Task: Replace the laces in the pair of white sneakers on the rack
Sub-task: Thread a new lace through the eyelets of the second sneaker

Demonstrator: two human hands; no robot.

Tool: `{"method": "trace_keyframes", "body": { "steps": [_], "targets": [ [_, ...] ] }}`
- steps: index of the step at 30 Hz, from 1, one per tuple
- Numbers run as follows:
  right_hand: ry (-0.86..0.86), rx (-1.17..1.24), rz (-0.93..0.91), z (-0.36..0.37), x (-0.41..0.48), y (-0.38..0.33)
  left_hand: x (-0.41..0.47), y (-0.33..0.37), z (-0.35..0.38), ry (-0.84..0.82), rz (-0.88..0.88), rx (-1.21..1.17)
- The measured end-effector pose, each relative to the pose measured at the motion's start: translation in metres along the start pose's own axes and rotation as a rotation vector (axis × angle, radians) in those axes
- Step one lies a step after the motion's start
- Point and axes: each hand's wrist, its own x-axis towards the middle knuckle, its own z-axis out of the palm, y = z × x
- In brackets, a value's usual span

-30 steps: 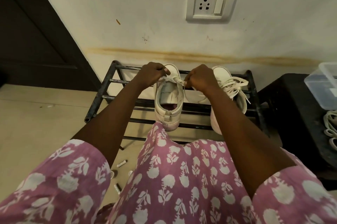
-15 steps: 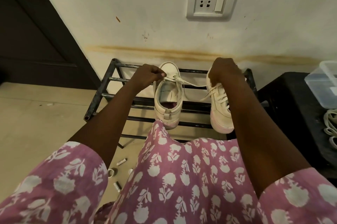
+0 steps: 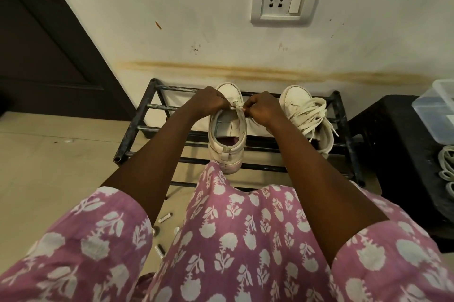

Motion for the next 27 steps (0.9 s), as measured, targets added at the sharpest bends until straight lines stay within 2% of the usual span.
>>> {"method": "trace_keyframes", "body": {
  "steps": [5, 9, 13, 16, 21, 23, 27],
  "targets": [
    [0.022, -0.157, 0.098, 0.001, 0.007, 0.009, -0.001, 0.002, 0.002, 0.016, -0.013, 0.055],
    [0.021, -0.182, 0.131, 0.001, 0.004, 0.009, 0.0, 0.0, 0.004, 0.03, -0.021, 0.068],
    [-0.1, -0.013, 0.199, 0.003, 0.004, 0.009, -0.004, -0.003, 0.005, 0.108, 0.01, -0.042],
    [-0.077, -0.011, 0.227, 0.006, 0.005, 0.01, -0.003, -0.005, 0.005, 0.122, -0.019, -0.11],
    [0.058, 0.343, 0.36, 0.016, 0.006, 0.007, -0.001, -0.003, 0.005, 0.12, -0.032, -0.069],
    [0.058, 0.526, 0.414, 0.023, 0.004, 0.004, -0.001, -0.001, 0.006, 0.115, -0.035, -0.064],
    [0.105, 1.089, 0.626, 0.031, 0.002, -0.005, -0.002, 0.0, 0.007, 0.129, -0.061, -0.06]
  ]
}}
